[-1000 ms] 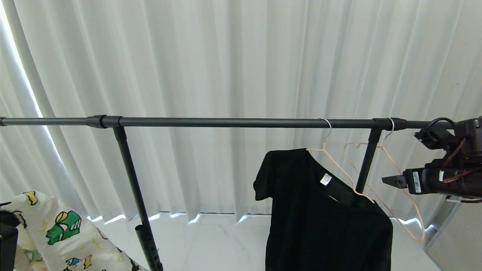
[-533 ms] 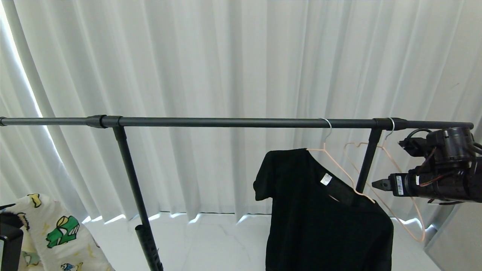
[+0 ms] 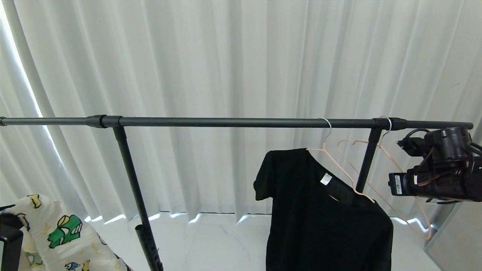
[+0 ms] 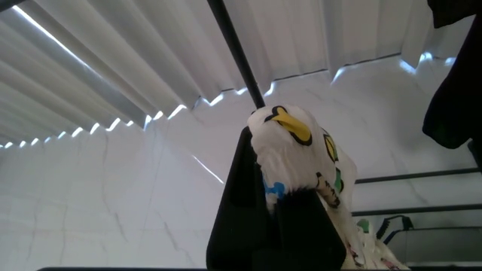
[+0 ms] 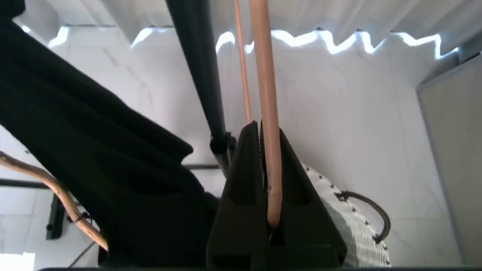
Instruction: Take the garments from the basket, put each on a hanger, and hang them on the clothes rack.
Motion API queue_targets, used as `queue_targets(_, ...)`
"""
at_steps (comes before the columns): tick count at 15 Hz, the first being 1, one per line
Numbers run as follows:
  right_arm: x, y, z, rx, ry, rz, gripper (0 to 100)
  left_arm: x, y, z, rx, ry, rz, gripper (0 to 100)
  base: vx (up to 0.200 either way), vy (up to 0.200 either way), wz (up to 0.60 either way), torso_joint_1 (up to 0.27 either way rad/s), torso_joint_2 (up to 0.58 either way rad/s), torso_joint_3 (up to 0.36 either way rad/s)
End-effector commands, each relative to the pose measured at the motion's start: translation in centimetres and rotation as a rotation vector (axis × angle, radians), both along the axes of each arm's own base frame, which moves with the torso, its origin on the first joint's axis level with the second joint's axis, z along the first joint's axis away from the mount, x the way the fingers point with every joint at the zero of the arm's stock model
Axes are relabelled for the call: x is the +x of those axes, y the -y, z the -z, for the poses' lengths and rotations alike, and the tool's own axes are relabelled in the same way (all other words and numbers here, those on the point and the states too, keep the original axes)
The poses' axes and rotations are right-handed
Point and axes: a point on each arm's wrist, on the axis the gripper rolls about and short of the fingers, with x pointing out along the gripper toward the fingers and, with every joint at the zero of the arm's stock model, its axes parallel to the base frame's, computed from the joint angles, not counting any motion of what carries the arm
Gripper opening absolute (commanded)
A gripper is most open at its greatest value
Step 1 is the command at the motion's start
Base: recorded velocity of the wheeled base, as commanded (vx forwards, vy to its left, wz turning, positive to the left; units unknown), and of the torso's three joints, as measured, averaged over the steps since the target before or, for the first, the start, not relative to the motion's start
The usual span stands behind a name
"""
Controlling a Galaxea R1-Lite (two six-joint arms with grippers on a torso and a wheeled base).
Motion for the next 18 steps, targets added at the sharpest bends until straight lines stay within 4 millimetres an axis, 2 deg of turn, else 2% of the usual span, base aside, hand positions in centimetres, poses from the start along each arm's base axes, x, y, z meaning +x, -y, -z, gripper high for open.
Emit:
queue_targets(1,-0.3,0.0,-0.6,0.003,0.028,-0.001,0,0.0,0.0,0.0,-0.001,0.003,-0.001,0,0.000,0.000,0.00,0.000,0.00,0.000)
queue_targets(5,-1.9,0.1,-2.9,0.013,0.110,-0.003,0,-0.4,-0.2,-0.1,-0.010,0.013,0.001,0,0.000,0.000,0.00,0.000,0.00,0.000)
queue_targets(8,-4.2,0.4,-4.2,0.017,0.160,-0.006,0,-0.9,-0.6,0.3,-0.012,0.019,-0.001,0,0.000,0.000,0.00,0.000,0.00,0.000)
queue_targets(12,-9.2,1.0,-3.9,0.009,0.181,-0.010,0,-1.0,-0.7,0.2,-0.015,0.024,-0.001,0,0.000,0.000,0.00,0.000,0.00,0.000)
queue_targets(13,-11.1,1.3,-3.5,0.001,0.186,-0.014,0,-1.0,-0.7,0.2,-0.015,0.024,-0.001,0,-0.200,0.000,0.00,0.002,0.01,0.002)
queue_targets(14,-11.4,1.3,-3.4,-0.002,0.185,-0.013,0,-1.0,-0.7,0.2,-0.015,0.024,-0.001,0,-0.200,0.000,0.00,0.002,0.01,0.012)
queue_targets(15,-13.7,1.7,-3.1,-0.034,0.176,-0.009,0,-1.0,-0.7,0.2,-0.017,0.025,-0.002,0,-0.200,0.000,0.00,0.022,0.01,-0.002)
queue_targets(18,-17.1,2.1,-3.3,-0.066,0.172,-0.031,0,-1.0,-0.7,0.2,-0.017,0.025,-0.002,0,-0.200,0.000,0.00,-0.002,0.00,0.001)
